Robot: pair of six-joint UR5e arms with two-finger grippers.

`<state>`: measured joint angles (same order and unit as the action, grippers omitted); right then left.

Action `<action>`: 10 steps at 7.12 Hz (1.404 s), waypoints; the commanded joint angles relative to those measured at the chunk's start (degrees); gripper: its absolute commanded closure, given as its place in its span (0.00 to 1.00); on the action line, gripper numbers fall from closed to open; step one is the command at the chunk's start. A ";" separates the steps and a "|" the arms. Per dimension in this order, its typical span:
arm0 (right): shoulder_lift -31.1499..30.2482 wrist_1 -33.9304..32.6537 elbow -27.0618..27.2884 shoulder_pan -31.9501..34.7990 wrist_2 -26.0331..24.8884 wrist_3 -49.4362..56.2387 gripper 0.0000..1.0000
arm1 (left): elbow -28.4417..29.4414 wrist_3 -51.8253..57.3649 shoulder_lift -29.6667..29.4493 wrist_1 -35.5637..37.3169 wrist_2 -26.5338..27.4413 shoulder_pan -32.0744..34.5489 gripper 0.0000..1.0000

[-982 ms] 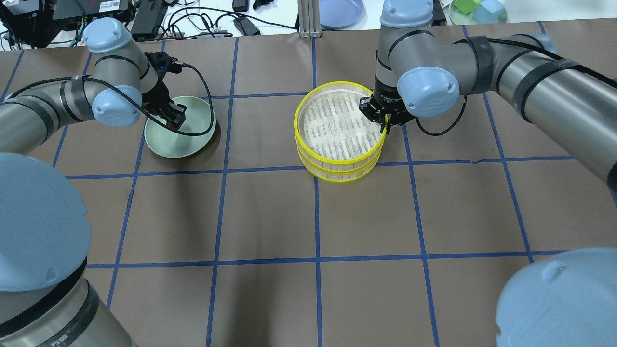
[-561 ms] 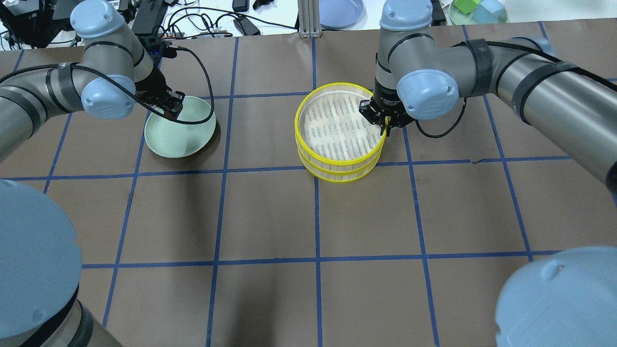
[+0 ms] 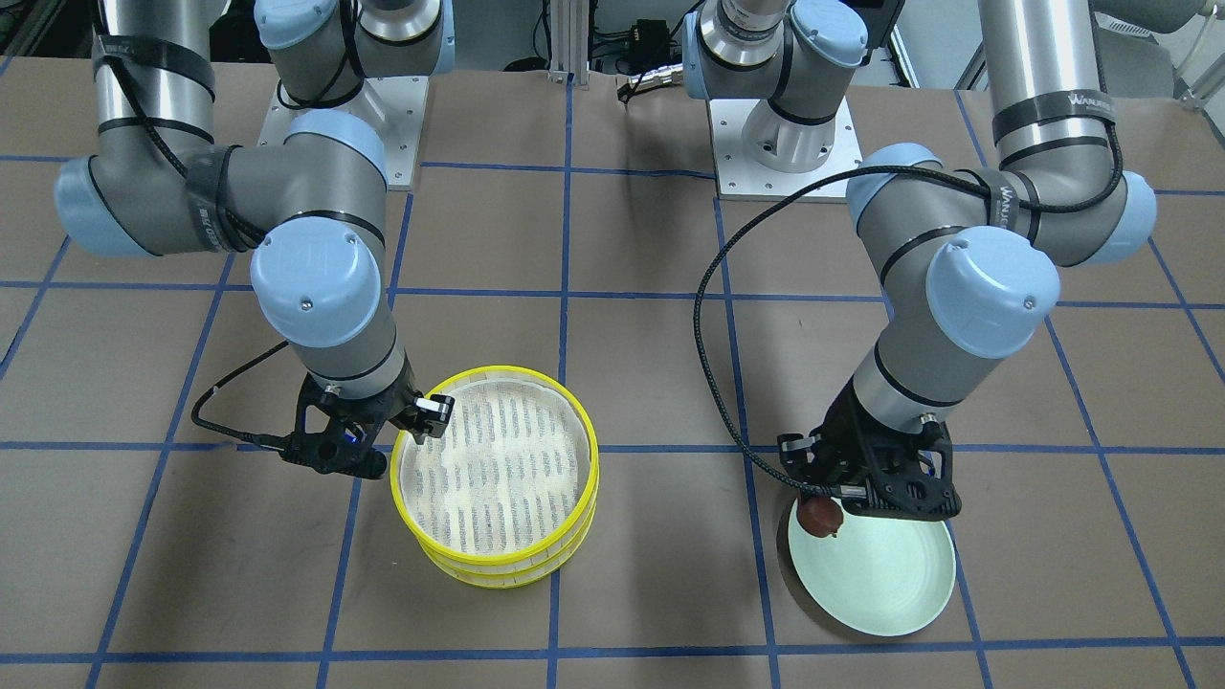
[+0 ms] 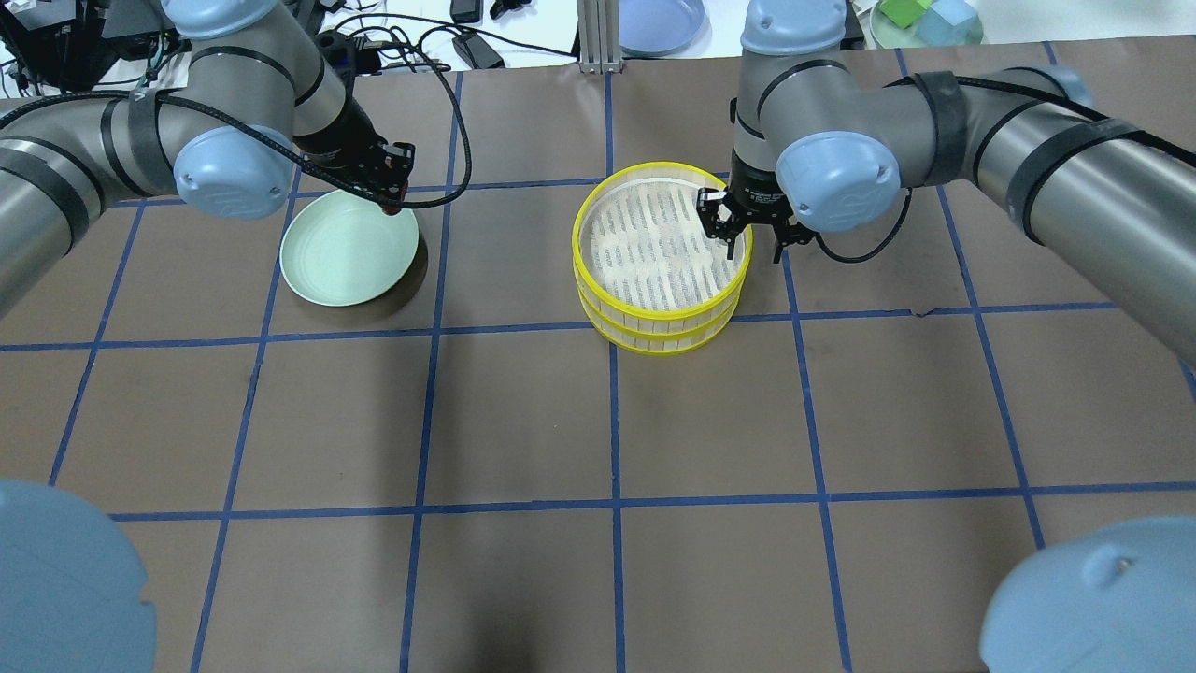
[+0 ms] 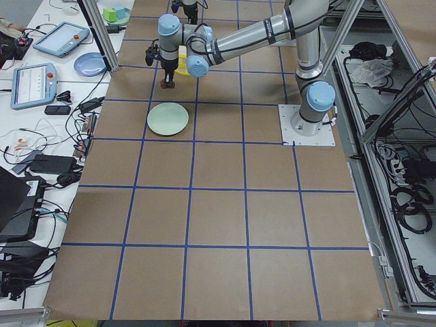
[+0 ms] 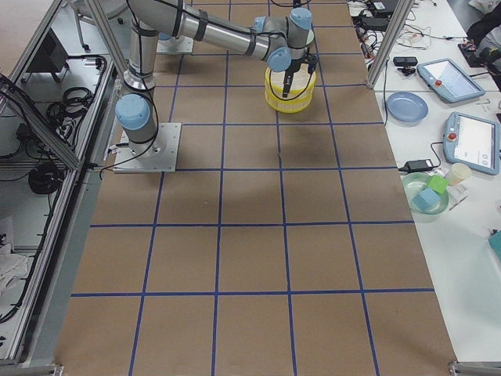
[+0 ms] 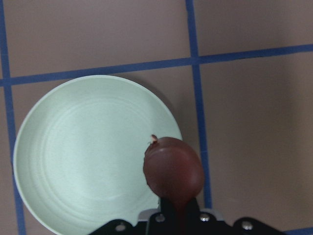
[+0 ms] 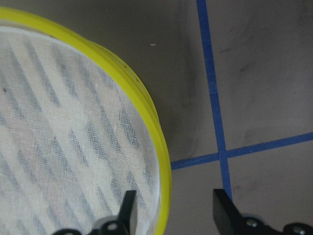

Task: Place buns in different layers of steamer
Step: 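Carry brown bun over the stacked steamer while right gripper releases rim and rises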

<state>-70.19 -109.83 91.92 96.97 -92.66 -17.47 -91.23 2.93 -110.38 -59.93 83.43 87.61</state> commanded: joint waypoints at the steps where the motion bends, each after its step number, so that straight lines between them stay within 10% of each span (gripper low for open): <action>1: -12.88 9.65 -1.65 -2.30 0.81 2.70 0.00 | 0.00 -10.89 2.27 -1.07 -4.77 4.04 1.00; 3: -25.03 21.97 -4.80 -2.84 2.83 3.84 0.00 | 0.00 -23.77 2.46 -0.19 -10.17 9.40 1.00; 8: -25.08 25.89 -6.05 -3.28 1.95 8.66 0.00 | -0.97 -35.36 -2.19 13.14 -22.15 15.49 1.00; 9: -25.09 25.37 -5.88 -3.19 1.87 9.12 0.00 | -0.97 -35.28 -3.60 15.17 -22.52 15.66 0.92; 10: -25.00 23.27 -5.44 -3.19 2.13 9.03 0.00 | -0.88 -35.80 -4.31 15.02 -27.48 15.67 0.61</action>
<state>-95.24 -84.82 86.08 93.75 -90.71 -8.75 -92.16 -32.43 -113.54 -45.78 60.17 103.18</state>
